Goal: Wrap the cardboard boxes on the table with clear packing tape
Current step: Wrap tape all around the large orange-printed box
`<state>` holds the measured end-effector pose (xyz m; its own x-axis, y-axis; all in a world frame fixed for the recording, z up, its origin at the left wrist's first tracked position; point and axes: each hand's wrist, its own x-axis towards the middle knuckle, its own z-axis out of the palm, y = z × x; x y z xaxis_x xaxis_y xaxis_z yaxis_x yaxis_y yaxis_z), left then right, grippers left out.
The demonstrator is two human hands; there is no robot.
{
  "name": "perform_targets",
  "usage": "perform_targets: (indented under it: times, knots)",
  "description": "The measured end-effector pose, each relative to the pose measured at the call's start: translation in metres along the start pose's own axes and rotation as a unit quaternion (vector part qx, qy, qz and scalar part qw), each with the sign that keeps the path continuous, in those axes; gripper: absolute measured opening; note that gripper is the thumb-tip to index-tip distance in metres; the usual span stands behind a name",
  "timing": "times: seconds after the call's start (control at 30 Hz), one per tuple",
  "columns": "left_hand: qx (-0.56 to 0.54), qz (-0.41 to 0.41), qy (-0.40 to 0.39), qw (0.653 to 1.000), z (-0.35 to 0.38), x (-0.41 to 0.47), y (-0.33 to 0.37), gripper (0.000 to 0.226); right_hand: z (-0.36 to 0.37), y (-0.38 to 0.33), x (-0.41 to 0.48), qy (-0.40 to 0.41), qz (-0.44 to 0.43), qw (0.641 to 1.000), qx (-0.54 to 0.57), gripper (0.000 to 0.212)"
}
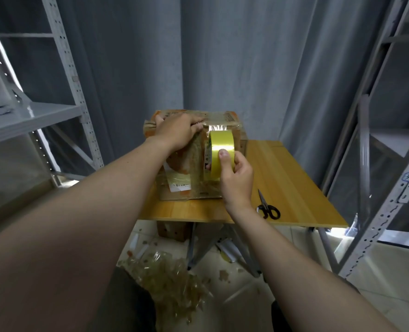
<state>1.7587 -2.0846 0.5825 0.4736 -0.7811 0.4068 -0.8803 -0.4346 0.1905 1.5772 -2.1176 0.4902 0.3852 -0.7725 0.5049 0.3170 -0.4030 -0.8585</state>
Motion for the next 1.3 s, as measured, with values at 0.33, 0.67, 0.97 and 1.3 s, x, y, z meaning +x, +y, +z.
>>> perform_targets:
  times: [0.33, 0.67, 0.97, 1.3]
  knots:
    - [-0.01, -0.008, -0.011, 1.0, -0.003, -0.003, 0.002, 0.04, -0.01, 0.028, -0.026, -0.006, 0.056, 0.996, -0.062, 0.027]
    - [-0.092, 0.006, 0.027, 0.995, -0.003, -0.01, 0.004, 0.041, -0.011, 0.05, -0.022, -0.043, 0.142, 0.987, -0.053, 0.034]
    - [-0.339, -0.182, 0.26, 0.886, 0.063, -0.082, -0.051, 0.099, -0.034, 0.059, 0.009, 0.074, 0.153, 0.983, -0.076, 0.027]
    - [-0.417, -0.357, 0.114, 0.828, 0.117, -0.087, -0.058, 0.023, -0.02, 0.069, 0.016, -0.022, 0.267, 0.96, -0.085, 0.043]
